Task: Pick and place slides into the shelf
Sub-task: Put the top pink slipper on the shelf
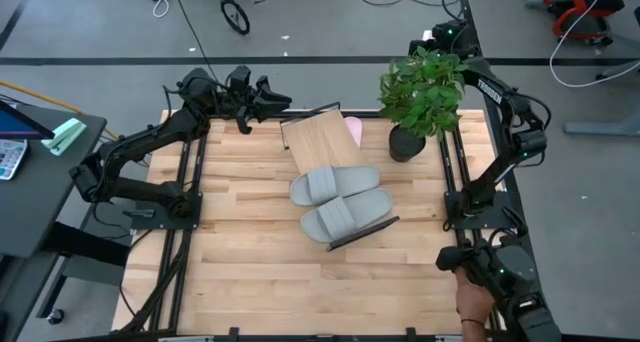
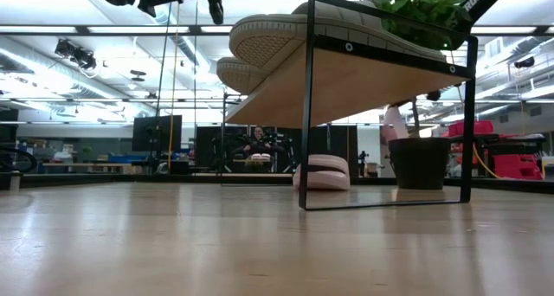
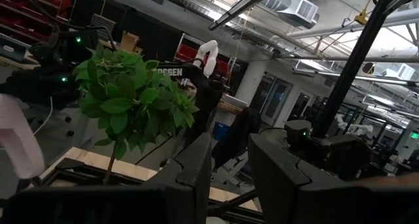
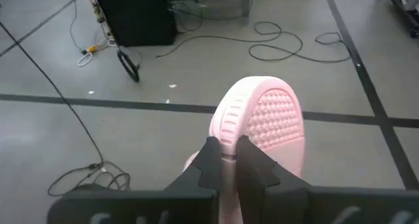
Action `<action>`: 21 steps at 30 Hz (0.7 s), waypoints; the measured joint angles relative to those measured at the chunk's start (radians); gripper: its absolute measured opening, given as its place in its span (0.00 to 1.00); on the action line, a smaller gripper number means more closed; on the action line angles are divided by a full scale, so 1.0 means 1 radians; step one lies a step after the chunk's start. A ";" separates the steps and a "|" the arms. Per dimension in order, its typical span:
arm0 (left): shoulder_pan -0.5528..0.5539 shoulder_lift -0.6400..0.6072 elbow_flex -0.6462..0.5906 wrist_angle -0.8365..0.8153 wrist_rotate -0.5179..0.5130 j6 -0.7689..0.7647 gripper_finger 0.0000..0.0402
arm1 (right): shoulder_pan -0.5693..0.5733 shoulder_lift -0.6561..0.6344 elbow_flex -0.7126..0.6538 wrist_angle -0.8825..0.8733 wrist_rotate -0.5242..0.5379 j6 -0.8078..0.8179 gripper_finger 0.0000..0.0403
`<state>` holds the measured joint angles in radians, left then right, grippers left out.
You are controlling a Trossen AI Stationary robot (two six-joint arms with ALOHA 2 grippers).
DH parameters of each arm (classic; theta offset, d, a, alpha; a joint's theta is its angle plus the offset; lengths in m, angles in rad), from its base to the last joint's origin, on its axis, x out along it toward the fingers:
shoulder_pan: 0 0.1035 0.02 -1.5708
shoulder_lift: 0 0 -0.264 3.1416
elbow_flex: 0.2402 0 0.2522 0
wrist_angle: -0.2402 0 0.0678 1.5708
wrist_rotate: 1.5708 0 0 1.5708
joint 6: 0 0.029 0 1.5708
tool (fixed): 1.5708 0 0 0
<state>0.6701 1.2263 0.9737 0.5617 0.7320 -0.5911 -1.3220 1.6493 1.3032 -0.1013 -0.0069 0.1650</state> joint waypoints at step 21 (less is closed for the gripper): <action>0.000 0.000 0.000 -0.036 0.008 0.001 0.27 | 0.003 0.001 0.004 0.404 0.102 0.130 0.06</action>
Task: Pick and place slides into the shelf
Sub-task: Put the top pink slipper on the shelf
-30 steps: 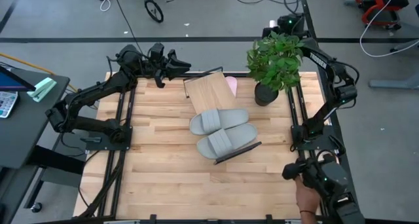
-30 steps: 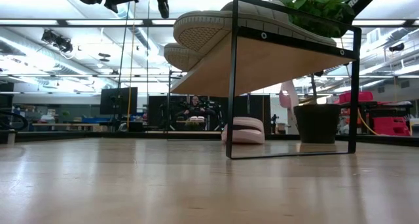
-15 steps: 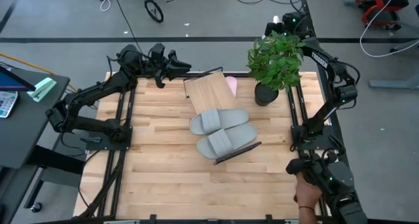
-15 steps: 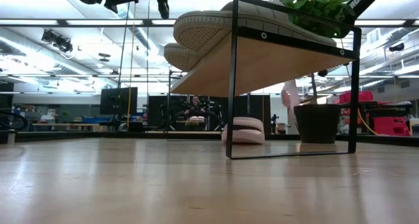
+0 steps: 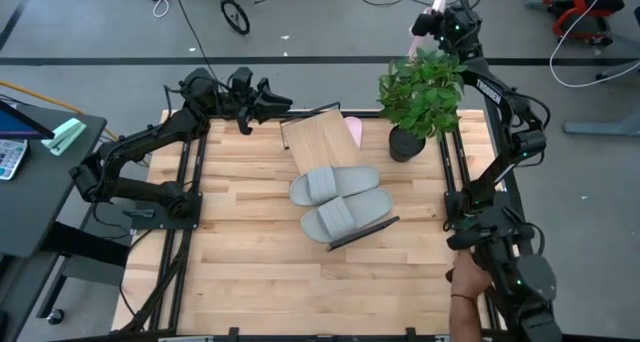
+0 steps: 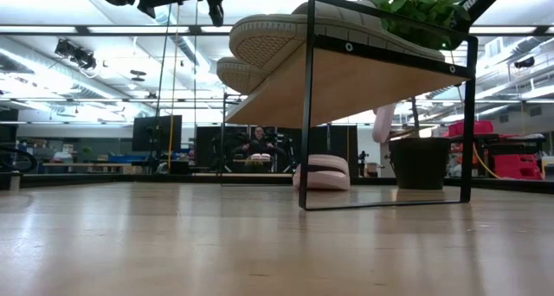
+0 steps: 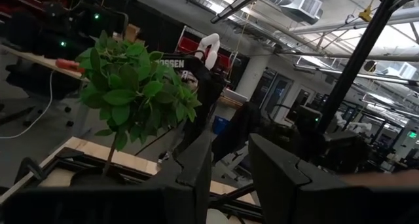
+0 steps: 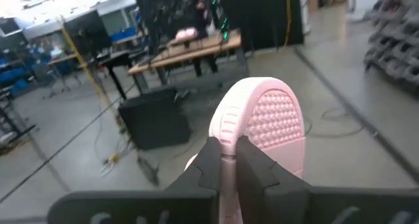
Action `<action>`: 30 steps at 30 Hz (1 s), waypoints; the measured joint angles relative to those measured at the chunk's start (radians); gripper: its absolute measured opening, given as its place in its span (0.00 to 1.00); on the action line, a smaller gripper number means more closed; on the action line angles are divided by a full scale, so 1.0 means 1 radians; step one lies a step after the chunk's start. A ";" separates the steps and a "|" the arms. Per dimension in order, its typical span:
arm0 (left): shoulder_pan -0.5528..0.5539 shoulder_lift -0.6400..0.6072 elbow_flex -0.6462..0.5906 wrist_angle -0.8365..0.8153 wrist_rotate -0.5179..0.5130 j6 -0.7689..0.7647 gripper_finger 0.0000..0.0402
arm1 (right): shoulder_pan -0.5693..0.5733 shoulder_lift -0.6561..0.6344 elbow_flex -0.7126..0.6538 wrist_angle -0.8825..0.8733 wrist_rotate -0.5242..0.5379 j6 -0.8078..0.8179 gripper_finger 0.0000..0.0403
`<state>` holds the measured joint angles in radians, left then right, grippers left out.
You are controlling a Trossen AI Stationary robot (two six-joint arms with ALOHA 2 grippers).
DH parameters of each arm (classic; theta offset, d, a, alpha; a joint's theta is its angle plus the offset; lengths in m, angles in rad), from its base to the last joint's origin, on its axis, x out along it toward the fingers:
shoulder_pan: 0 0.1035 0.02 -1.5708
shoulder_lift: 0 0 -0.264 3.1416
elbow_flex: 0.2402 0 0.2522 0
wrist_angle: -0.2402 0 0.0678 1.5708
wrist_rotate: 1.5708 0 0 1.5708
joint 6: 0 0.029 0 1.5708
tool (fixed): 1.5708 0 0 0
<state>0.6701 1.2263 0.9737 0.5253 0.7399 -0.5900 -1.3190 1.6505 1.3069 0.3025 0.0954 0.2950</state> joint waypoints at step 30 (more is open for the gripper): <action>0.000 0.000 0.000 0.001 -0.002 0.025 0.27 | 0.061 0.000 0.384 -0.002 -0.164 -0.182 0.06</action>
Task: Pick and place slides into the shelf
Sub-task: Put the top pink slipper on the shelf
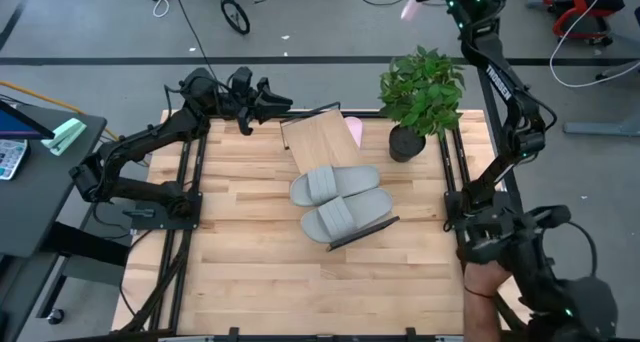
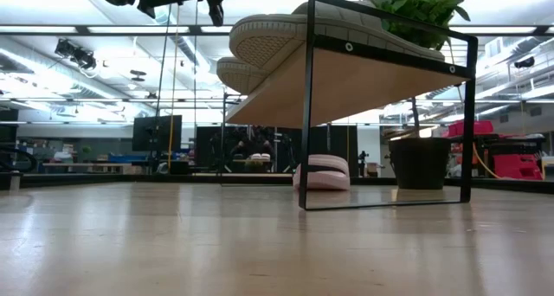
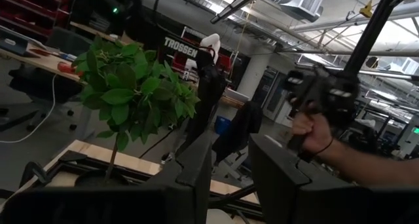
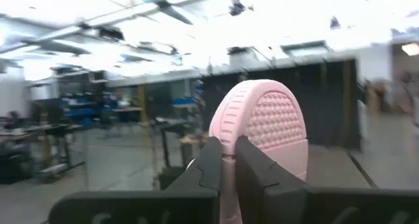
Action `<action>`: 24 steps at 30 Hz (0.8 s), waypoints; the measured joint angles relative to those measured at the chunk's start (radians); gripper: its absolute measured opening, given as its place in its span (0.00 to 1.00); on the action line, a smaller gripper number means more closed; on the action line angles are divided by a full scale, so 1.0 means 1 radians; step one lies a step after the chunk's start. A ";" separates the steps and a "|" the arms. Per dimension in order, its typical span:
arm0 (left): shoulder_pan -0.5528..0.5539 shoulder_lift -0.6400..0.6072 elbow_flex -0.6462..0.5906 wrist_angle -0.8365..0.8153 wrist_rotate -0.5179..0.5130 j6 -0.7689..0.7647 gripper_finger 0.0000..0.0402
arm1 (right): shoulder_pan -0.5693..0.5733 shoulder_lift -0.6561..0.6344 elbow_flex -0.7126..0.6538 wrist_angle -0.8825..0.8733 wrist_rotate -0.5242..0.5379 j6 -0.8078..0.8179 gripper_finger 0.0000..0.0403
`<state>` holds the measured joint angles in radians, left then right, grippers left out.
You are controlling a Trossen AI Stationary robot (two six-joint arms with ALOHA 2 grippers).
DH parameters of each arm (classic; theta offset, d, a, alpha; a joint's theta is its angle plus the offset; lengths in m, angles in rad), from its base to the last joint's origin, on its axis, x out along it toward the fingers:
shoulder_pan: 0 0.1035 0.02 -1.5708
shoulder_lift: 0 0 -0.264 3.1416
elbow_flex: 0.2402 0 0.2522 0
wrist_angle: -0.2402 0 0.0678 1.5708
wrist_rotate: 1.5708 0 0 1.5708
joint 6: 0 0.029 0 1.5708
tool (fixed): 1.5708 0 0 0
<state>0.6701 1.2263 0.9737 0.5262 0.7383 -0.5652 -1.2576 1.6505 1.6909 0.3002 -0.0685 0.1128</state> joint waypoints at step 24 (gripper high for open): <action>0.001 -0.025 0.000 0.001 0.141 0.053 0.27 | 0.650 -0.058 0.201 -0.149 0.055 0.009 0.06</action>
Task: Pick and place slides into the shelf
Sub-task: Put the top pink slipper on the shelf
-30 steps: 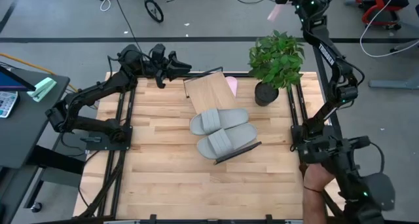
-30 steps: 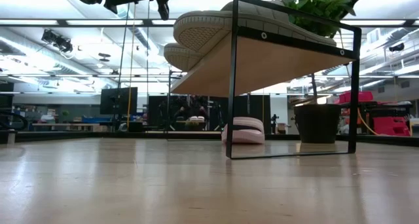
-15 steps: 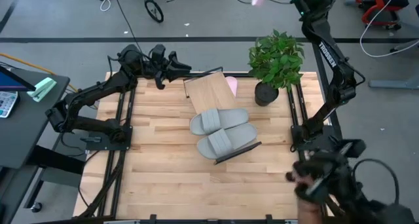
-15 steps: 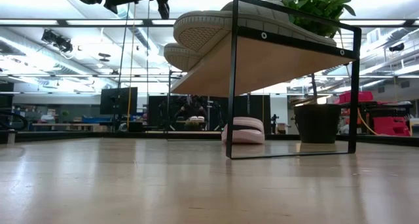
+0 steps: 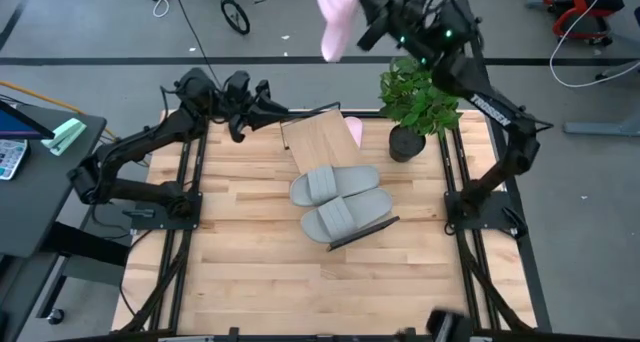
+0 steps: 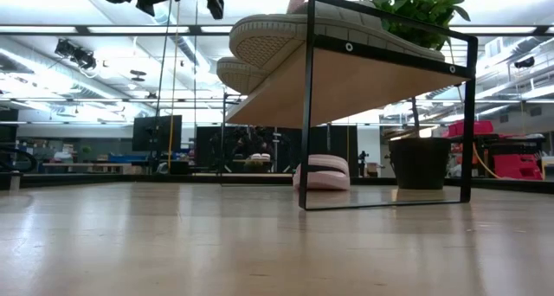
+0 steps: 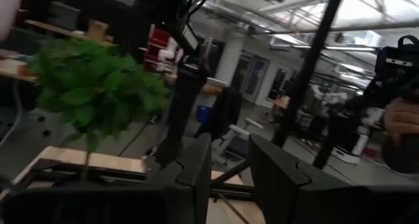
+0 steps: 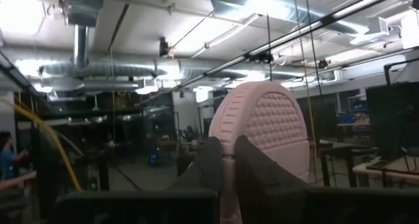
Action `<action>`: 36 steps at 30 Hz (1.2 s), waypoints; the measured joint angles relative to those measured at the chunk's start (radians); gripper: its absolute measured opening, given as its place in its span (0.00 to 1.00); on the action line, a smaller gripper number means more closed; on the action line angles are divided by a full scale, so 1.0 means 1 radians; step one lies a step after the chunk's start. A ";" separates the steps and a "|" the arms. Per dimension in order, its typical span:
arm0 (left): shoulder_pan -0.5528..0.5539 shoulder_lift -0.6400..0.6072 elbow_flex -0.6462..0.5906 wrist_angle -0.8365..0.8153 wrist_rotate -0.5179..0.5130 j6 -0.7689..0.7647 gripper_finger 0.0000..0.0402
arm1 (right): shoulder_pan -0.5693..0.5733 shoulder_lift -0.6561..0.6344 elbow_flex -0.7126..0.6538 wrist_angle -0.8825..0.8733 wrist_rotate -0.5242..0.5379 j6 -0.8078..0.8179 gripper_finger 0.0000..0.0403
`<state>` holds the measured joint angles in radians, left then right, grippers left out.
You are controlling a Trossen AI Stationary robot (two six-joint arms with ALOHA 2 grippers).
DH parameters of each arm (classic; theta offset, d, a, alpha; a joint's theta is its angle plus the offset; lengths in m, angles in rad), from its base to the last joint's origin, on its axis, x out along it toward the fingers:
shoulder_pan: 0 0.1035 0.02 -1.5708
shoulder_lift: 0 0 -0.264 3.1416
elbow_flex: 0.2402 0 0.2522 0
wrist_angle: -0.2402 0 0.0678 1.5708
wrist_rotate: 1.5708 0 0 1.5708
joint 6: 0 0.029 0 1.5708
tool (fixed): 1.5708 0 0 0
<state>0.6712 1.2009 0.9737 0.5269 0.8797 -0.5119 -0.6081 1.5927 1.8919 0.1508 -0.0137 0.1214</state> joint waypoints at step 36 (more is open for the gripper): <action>0.013 -0.243 0.000 -0.636 0.075 0.400 0.19 | 0.576 -0.041 -0.749 0.590 0.894 0.292 0.05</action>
<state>0.6842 0.9577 0.9737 -0.1093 0.9550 -0.1115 -0.0321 1.5517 1.1433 0.7406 0.8799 0.4134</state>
